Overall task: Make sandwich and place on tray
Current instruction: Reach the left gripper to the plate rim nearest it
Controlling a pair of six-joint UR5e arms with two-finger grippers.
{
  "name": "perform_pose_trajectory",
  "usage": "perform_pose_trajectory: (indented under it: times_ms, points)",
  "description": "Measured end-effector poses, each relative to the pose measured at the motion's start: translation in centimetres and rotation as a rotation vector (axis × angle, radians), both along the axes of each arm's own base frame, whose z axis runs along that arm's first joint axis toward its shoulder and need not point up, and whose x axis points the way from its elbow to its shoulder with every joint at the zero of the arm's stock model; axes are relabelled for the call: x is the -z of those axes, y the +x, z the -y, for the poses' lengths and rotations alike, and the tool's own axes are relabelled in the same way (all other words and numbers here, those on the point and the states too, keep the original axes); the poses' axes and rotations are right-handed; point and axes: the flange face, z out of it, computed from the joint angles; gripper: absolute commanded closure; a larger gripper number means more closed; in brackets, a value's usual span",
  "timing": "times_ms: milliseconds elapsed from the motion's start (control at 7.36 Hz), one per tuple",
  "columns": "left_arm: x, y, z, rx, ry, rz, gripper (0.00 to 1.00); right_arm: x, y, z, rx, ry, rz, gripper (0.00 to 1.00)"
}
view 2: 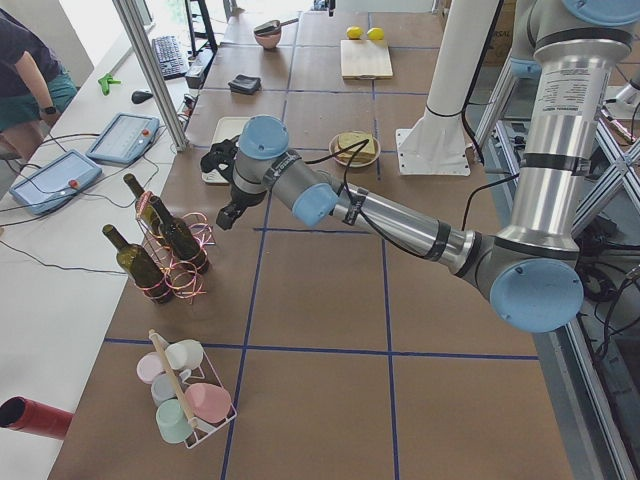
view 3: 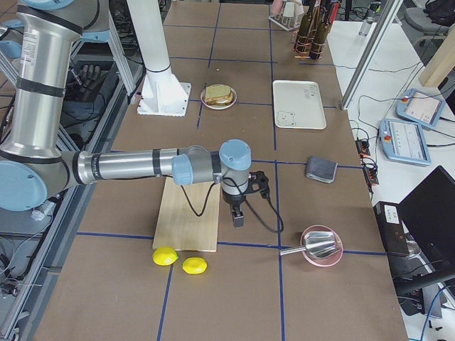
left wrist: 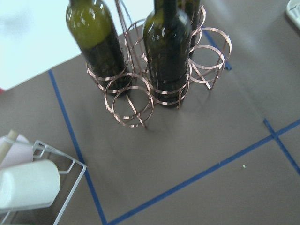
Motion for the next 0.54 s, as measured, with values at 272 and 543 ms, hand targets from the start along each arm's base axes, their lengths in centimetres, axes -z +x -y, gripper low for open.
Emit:
perform_pose_trajectory:
  times_ms: [272,543]
  points:
    - [3.9,10.1,-1.7,-0.129,-0.003,-0.120,0.00,-3.0,2.4,-3.4,-0.049,-0.066,-0.003,0.00]
    - [7.4,19.9,-4.4,-0.133,-0.164,-0.187,0.00,-4.0,2.7,-3.9,-0.058,-0.087,-0.004,0.00]
